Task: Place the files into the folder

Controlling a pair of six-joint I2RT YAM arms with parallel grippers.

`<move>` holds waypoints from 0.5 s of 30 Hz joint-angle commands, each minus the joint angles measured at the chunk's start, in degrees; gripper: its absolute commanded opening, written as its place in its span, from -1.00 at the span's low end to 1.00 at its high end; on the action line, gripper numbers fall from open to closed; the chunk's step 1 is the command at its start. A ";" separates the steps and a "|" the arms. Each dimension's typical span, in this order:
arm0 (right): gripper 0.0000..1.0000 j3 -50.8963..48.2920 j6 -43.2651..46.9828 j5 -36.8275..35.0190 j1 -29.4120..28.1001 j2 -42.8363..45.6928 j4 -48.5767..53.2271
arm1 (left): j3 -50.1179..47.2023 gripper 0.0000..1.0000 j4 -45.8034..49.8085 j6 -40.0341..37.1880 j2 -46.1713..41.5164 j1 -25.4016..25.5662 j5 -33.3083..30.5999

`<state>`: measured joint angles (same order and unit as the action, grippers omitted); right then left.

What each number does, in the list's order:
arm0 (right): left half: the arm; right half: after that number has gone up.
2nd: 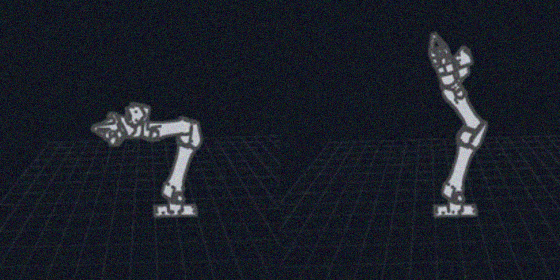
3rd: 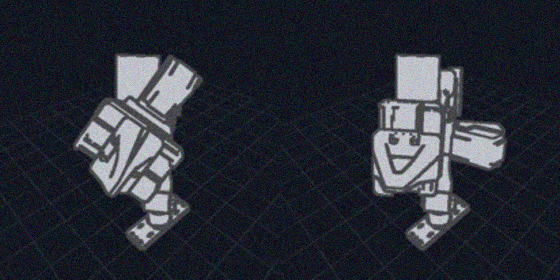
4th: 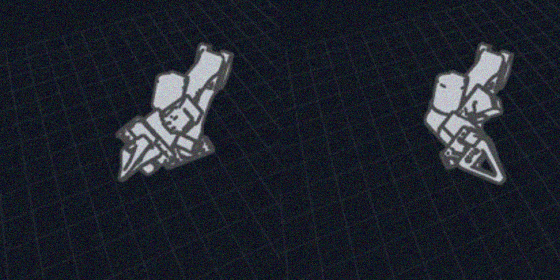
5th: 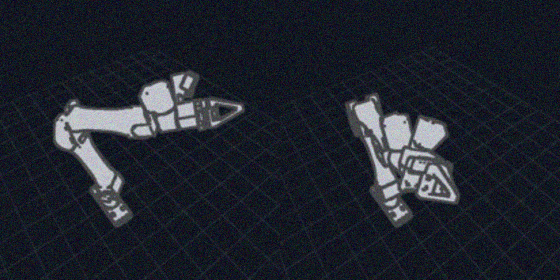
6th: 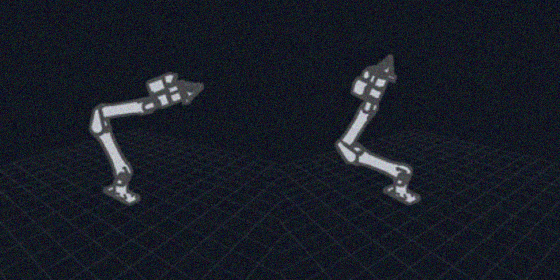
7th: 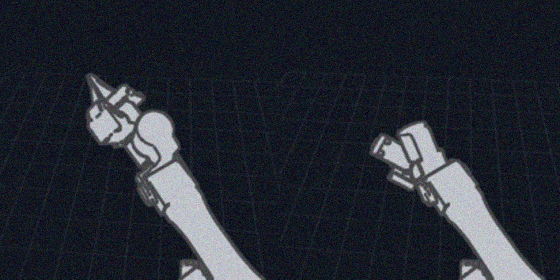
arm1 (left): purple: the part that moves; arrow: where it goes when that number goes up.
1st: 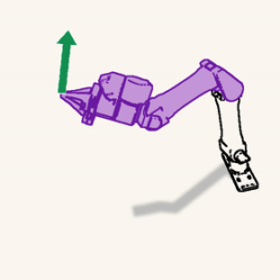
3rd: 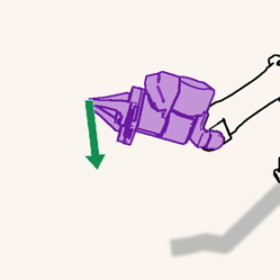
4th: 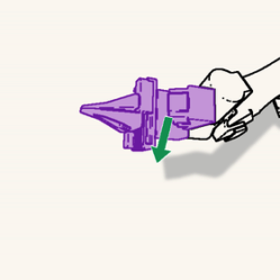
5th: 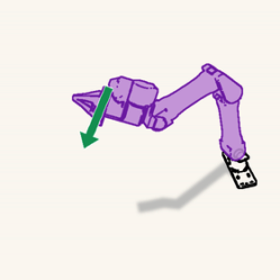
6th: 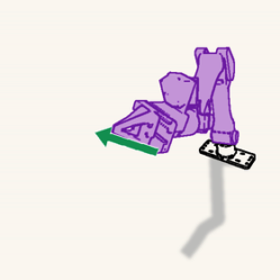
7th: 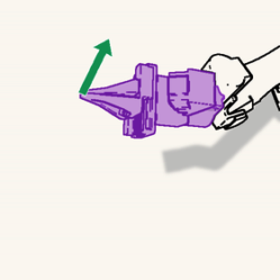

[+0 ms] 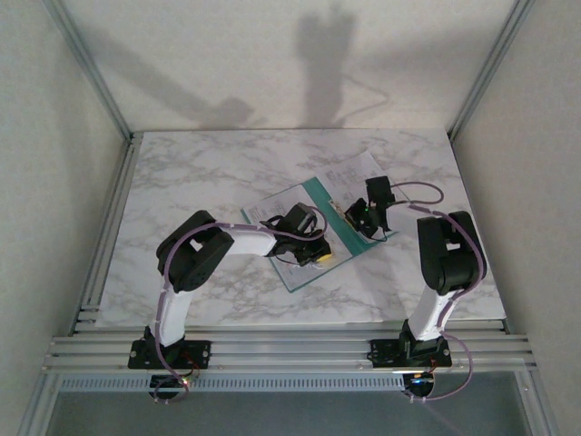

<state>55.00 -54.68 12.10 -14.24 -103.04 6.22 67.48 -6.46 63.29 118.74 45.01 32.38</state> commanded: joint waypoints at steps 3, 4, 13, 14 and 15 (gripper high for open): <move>-1.00 0.08 -1.00 -9.09 -1.90 -5.74 10.14 | -1.74 -1.00 8.33 0.96 1.41 -0.72 -1.66; -1.00 0.31 -1.21 -9.42 -2.16 -6.02 10.64 | -1.68 -0.99 8.39 0.96 1.41 -0.72 -1.62; -1.00 2.21 -3.41 -12.09 -3.79 -8.64 16.17 | -1.87 -1.00 8.54 0.73 1.24 -0.97 -1.70; -1.00 2.30 -3.92 -12.26 -3.92 -8.93 16.78 | -1.83 -1.00 8.57 0.76 1.18 -0.98 -1.70; -1.00 2.30 -4.48 -12.59 -4.02 -9.16 17.23 | -1.83 -1.00 8.69 0.70 1.16 -0.96 -1.69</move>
<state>60.34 -57.14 5.65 -17.50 -105.36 13.04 67.48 -6.46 63.26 118.74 44.75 32.40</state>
